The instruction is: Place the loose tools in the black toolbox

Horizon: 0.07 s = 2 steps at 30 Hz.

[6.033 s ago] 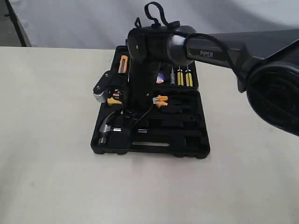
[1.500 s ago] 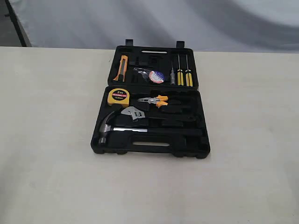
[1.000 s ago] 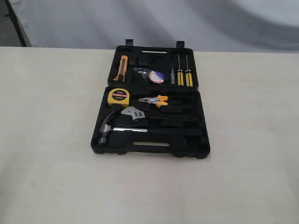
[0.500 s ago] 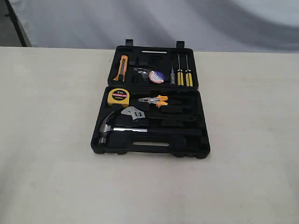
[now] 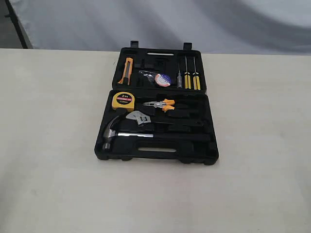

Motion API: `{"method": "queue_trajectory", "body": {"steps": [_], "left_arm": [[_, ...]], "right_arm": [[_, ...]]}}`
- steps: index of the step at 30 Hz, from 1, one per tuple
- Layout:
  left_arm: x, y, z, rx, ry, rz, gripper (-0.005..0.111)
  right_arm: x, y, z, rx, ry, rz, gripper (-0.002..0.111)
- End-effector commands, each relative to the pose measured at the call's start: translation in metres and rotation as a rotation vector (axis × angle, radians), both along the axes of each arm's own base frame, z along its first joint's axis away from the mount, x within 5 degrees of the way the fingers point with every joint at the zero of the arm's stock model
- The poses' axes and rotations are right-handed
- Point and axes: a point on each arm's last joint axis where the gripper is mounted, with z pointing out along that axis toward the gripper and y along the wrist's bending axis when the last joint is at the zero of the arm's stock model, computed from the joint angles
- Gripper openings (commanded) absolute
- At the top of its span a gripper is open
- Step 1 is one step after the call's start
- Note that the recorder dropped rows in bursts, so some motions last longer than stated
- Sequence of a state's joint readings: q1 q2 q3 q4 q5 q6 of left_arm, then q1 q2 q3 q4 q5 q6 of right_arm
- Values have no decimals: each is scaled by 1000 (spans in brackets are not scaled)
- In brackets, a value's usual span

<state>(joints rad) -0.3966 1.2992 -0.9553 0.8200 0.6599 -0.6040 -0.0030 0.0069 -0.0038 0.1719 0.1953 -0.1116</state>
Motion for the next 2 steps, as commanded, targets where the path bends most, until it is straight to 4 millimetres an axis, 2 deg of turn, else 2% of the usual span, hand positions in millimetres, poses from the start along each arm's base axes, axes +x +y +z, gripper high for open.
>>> {"method": "queue_trajectory", "body": {"steps": [1,2], "left_arm": [[-2,0,-1,-27,-5,1,1],[-2,0,-1,-27,-5,1,1]], "right_arm": [[0,0,-1,-16,1,-5,0],[0,0,-1,-16,1,-5,0]]}}
